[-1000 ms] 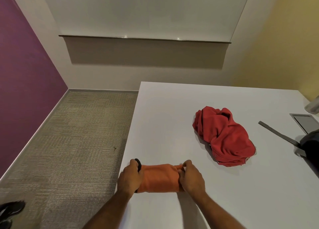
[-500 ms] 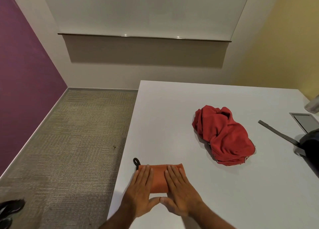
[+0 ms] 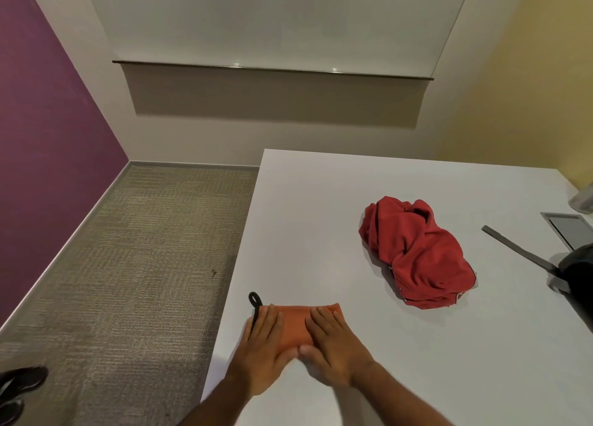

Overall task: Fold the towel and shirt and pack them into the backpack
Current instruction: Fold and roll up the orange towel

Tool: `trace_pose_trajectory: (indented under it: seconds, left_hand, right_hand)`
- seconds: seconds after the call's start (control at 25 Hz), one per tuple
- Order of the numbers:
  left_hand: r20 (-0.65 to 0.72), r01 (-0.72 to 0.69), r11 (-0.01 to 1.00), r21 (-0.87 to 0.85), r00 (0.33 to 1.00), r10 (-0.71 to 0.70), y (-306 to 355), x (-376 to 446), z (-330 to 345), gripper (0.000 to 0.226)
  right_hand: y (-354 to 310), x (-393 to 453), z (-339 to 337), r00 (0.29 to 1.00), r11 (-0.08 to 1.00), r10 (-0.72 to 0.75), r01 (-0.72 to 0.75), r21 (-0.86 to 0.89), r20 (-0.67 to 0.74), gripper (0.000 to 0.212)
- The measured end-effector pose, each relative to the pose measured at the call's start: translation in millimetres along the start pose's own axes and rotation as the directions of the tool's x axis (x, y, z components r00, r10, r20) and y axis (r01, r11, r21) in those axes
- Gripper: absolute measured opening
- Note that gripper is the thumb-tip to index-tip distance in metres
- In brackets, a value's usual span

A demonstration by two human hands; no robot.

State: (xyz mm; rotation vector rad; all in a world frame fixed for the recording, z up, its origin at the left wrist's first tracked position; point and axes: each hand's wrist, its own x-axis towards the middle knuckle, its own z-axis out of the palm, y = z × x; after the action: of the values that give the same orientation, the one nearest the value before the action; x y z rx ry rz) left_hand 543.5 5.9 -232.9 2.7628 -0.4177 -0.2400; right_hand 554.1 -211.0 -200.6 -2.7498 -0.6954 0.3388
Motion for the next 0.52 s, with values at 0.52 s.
trace_pose_trajectory:
  seconds: [0.52]
  left_hand:
    - [0.108, 0.601, 0.73, -0.325, 0.79, -0.603, 13, 17, -42, 0.084]
  right_hand:
    - [11, 6, -10, 0.994, 0.984, 0.105, -0.102, -0.145, 0.009, 0.078]
